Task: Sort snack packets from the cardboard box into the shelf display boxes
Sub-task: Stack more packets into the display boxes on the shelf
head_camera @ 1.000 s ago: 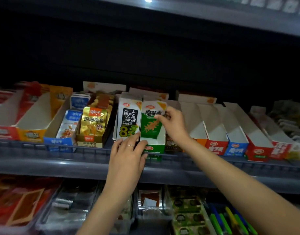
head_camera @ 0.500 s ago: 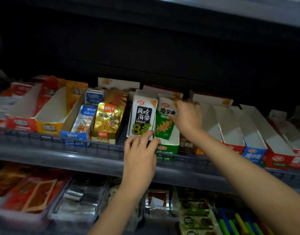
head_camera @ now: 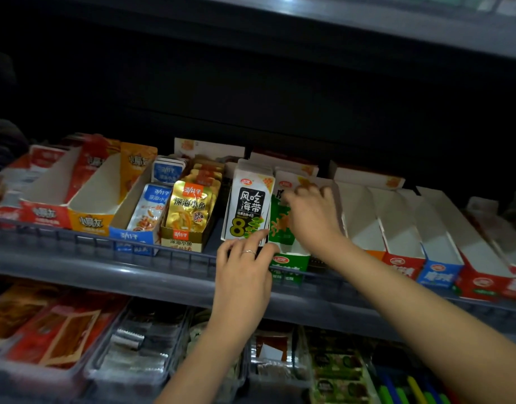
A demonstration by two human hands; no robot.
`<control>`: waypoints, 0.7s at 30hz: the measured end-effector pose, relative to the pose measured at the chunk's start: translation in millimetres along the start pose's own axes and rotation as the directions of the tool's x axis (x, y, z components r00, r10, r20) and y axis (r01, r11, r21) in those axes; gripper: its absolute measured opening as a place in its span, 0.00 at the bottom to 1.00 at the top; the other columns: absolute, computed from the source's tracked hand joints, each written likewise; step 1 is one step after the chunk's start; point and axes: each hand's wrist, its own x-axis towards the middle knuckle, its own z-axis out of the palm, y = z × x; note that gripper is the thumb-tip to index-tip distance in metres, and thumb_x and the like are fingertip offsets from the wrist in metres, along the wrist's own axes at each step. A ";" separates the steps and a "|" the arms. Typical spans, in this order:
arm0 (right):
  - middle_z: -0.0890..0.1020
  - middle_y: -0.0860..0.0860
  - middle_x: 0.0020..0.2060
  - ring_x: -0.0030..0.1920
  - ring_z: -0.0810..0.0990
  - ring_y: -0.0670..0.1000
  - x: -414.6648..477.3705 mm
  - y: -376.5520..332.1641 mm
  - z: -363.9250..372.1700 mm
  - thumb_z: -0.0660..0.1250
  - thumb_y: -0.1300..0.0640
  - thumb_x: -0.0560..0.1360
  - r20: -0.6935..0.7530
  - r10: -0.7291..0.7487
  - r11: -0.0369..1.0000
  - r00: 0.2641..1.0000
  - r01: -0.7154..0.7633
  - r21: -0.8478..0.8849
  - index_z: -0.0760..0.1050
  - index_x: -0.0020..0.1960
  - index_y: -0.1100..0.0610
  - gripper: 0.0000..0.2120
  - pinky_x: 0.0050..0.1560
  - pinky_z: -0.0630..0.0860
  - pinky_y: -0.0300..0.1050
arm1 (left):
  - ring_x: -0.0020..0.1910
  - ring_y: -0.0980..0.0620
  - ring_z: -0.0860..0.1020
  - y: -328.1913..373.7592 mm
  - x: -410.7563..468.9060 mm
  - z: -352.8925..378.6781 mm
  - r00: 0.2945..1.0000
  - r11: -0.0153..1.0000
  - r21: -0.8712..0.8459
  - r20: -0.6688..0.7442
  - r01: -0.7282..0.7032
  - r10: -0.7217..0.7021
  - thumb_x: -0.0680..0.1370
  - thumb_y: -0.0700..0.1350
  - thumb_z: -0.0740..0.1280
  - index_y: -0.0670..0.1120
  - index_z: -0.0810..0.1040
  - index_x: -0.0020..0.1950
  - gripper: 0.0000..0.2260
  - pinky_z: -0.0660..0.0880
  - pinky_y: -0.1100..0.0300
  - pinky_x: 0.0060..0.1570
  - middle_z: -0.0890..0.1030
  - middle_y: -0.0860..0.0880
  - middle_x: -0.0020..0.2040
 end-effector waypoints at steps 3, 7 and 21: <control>0.71 0.54 0.62 0.66 0.64 0.56 -8.4 -4.8 1.3 0.62 0.61 0.75 0.125 -0.012 1.000 0.992 0.011 0.012 0.75 0.62 0.48 0.18 0.69 0.51 0.57 | 0.54 0.47 0.78 1.5 -0.2 0.3 1.000 1.000 0.005 -0.003 0.003 -0.003 0.63 0.35 0.73 0.48 0.80 0.51 0.19 0.63 0.53 0.59 0.78 0.47 0.60; 0.57 0.58 0.73 0.74 0.53 0.60 -13.3 -11.2 -0.3 0.63 0.56 0.77 0.241 -0.022 0.999 0.970 0.032 -0.041 0.77 0.61 0.47 0.14 0.72 0.38 0.62 | 0.54 0.47 0.78 2.3 -2.1 0.4 1.000 1.000 0.012 0.000 0.002 -0.002 0.63 0.35 0.73 0.47 0.80 0.51 0.19 0.62 0.53 0.60 0.78 0.46 0.60; 0.46 0.57 0.77 0.76 0.44 0.60 -5.6 -14.5 5.9 0.63 0.51 0.78 0.440 0.025 0.980 0.898 0.064 -0.187 0.63 0.73 0.45 0.24 0.70 0.38 0.66 | 0.56 0.48 0.75 1.4 -4.2 0.9 1.000 1.000 0.001 -0.002 -0.005 0.005 0.63 0.33 0.73 0.47 0.80 0.53 0.21 0.61 0.53 0.62 0.78 0.46 0.61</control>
